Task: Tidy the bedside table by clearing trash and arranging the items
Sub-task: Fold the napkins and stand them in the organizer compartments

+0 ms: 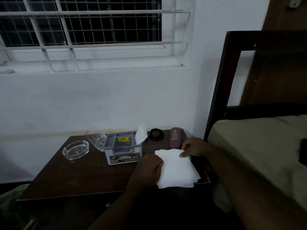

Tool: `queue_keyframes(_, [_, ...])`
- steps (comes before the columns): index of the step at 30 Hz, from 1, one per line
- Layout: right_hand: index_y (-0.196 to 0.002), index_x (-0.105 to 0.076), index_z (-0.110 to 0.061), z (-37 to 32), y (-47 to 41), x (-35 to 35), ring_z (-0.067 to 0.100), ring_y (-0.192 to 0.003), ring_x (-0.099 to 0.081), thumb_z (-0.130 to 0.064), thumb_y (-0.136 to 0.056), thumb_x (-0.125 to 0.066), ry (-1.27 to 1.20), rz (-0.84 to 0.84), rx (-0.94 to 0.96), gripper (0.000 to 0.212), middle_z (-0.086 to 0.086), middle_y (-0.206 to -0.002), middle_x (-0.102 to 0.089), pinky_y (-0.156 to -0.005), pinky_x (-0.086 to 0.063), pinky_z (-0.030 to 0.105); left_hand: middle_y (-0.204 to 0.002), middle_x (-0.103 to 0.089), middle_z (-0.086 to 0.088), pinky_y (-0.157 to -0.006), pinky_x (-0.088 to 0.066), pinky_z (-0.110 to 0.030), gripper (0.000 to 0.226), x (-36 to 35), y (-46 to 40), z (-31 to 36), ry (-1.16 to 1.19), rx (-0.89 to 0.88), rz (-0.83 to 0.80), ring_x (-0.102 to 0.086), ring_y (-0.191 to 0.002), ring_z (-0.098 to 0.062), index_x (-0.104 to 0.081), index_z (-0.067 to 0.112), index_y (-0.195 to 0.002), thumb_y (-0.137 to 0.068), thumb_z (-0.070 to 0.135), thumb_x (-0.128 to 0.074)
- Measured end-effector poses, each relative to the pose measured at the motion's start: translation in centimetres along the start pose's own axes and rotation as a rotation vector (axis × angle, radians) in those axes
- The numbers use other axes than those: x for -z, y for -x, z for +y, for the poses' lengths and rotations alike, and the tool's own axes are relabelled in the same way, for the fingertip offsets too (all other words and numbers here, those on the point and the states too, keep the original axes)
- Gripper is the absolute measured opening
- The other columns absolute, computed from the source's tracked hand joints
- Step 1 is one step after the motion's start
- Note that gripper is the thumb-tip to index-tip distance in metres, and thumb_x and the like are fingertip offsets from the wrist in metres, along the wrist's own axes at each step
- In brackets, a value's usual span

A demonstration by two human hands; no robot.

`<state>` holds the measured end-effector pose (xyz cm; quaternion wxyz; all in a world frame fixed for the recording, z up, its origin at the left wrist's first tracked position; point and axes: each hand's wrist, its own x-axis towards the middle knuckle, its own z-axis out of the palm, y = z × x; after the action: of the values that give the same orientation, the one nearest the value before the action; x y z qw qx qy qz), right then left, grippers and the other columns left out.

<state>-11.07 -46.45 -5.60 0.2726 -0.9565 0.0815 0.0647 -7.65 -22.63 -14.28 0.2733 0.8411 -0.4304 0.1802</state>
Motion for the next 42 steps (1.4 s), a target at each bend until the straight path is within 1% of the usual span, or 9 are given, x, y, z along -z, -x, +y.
queue_keyframes(4, [-0.087,-0.072,-0.014,-0.5,-0.1,-0.2,0.013,-0.083,-0.062,-0.022,-0.067,-0.086,-0.013,0.062,0.071,0.025,-0.005,-0.087,-0.067,-0.076,-0.050,0.029,-0.096,-0.069,0.002,-0.084,-0.046,-0.033,0.022,-0.1,0.1,-0.1,-0.012,-0.004,0.010,-0.060,-0.090,-0.019,-0.069,0.016,-0.092,-0.088,0.023,-0.048])
queue_keyframes(9, [-0.084,-0.067,-0.021,-0.7,0.1,-0.1,0.008,-0.079,-0.058,-0.015,-0.064,-0.087,-0.025,0.082,0.134,0.029,-0.013,-0.083,-0.060,-0.073,-0.048,0.024,-0.094,-0.070,0.002,-0.083,-0.044,-0.030,0.021,0.0,0.2,0.2,-0.002,0.004,0.046,-0.060,-0.088,-0.017,-0.070,0.016,-0.090,-0.087,0.024,-0.050])
queue_keyframes(14, [-0.085,-0.062,-0.029,-0.2,0.0,-0.3,0.009,-0.075,-0.056,-0.015,-0.063,-0.087,0.008,0.100,0.174,0.037,-0.010,-0.085,-0.058,-0.073,-0.051,0.034,-0.095,-0.070,0.002,-0.084,-0.043,-0.030,0.018,0.1,0.3,0.2,-0.008,0.008,0.046,-0.060,-0.089,-0.018,-0.069,0.016,-0.092,-0.087,0.021,-0.052])
queue_keyframes(19, [-0.100,-0.071,-0.024,-0.2,-0.2,-0.4,0.004,-0.073,-0.054,-0.020,-0.070,-0.083,0.011,0.105,0.201,0.033,-0.010,-0.082,-0.058,-0.070,-0.046,0.025,-0.097,-0.069,0.001,-0.085,-0.045,-0.033,0.021,0.1,0.2,0.2,-0.014,0.009,0.042,-0.059,-0.090,-0.019,-0.069,0.016,-0.093,-0.089,0.025,-0.050])
queue_keyframes(23, [-0.091,-0.075,-0.022,-0.4,-0.3,-0.3,0.001,-0.082,-0.058,-0.021,-0.075,-0.079,0.021,0.074,0.229,0.016,-0.012,-0.092,-0.067,-0.073,-0.046,0.020,-0.094,-0.068,0.001,-0.082,-0.048,-0.036,0.020,0.3,0.3,0.3,-0.015,-0.004,0.050,-0.059,-0.089,-0.021,-0.068,0.015,-0.091,-0.088,0.027,-0.053])
queue_keyframes(29, [-0.082,-0.075,-0.016,-0.6,0.6,0.2,-0.002,-0.068,-0.056,-0.012,-0.074,-0.080,-0.026,0.106,0.247,0.011,-0.014,-0.077,-0.063,-0.060,-0.039,0.010,-0.092,-0.067,0.002,-0.082,-0.044,-0.029,0.023,0.7,0.6,0.6,0.032,-0.023,0.080,-0.058,-0.089,-0.016,-0.068,0.014,-0.091,-0.083,0.032,-0.056])
queue_keyframes(33, [-0.084,-0.073,-0.011,-0.8,0.8,0.3,-0.011,-0.064,-0.056,-0.006,-0.074,-0.080,-0.010,0.126,0.260,0.013,-0.017,-0.074,-0.059,-0.055,-0.041,0.005,-0.093,-0.067,0.003,-0.081,-0.045,-0.031,0.022,0.6,0.6,0.6,0.012,-0.014,0.076,-0.059,-0.089,-0.017,-0.068,0.015,-0.092,-0.081,0.032,-0.059])
queue_keyframes(36, [-0.083,-0.072,-0.015,-0.7,0.7,0.3,-0.004,-0.071,-0.058,-0.006,-0.071,-0.082,-0.021,0.155,0.249,0.018,-0.011,-0.081,-0.065,-0.060,-0.043,0.006,-0.094,-0.067,0.003,-0.082,-0.045,-0.031,0.022,0.6,0.7,0.7,0.007,-0.002,0.063,-0.059,-0.090,-0.018,-0.067,0.016,-0.093,-0.080,0.032,-0.061])
queue_keyframes(42, [-0.085,-0.072,-0.016,-0.8,0.8,0.3,0.001,-0.071,-0.063,-0.013,-0.071,-0.083,0.000,0.130,0.217,0.019,-0.008,-0.080,-0.070,-0.069,-0.052,0.022,-0.093,-0.066,0.003,-0.083,-0.044,-0.030,0.021,0.8,0.8,0.9,0.024,0.006,0.063,-0.059,-0.090,-0.017,-0.068,0.016,-0.093,-0.081,0.032,-0.061])
